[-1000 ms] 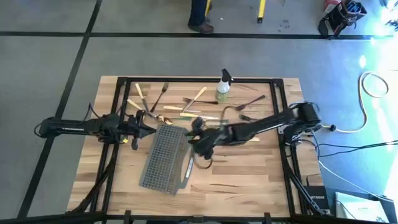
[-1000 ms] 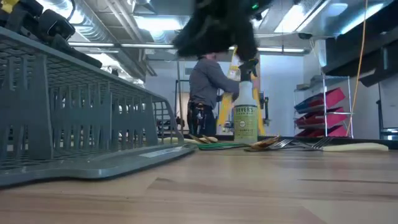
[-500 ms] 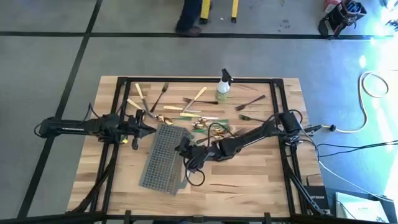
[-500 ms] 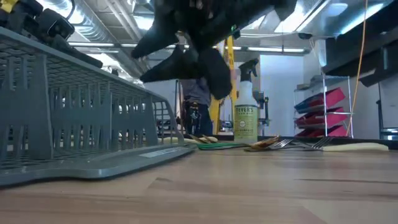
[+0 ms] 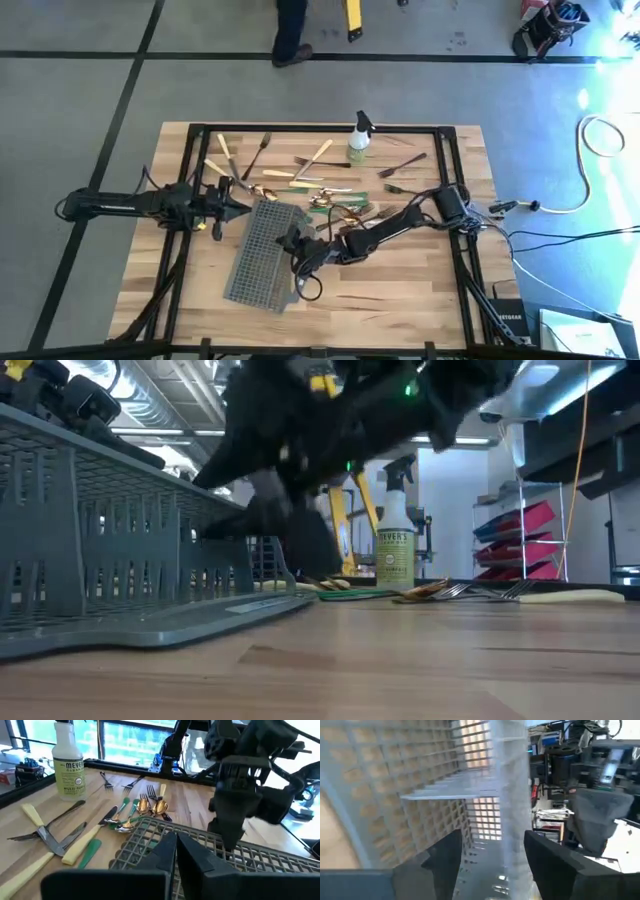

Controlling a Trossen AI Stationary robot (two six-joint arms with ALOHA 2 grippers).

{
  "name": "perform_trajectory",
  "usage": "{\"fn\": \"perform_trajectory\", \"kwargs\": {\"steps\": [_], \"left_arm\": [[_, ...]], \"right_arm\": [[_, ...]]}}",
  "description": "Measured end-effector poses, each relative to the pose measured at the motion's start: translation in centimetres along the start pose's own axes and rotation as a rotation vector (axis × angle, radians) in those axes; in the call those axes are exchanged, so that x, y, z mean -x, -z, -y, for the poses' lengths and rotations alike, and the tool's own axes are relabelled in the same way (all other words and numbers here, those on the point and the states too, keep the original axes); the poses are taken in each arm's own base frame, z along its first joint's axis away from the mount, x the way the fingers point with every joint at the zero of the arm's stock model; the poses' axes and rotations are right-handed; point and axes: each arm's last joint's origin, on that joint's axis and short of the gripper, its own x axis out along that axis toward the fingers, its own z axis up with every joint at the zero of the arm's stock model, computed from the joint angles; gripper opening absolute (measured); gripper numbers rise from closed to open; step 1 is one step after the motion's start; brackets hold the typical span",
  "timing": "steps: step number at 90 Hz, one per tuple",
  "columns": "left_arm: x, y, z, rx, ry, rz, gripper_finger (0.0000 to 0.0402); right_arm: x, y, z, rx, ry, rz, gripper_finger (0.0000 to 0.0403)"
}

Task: Sort silverware
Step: Adjust the gray cutlery rack from a lying position to a standing position

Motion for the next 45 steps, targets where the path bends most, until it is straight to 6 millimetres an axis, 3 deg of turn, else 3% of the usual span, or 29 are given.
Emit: {"fn": "perform_trajectory", "kwargs": {"steps": [20, 45], "left_arm": [[0.0, 0.0, 0.0, 0.002, 0.000, 0.001, 0.0000], [0.0, 0.0, 0.0, 0.000, -0.003, 0.002, 0.0000]], "right_arm": [[-1.0, 0.9, 0.0, -0.025, 0.051, -0.007, 0.0188], [-1.6, 2.3, 0.7, -0.047, 0.063, -0.013, 0.0124]]}}
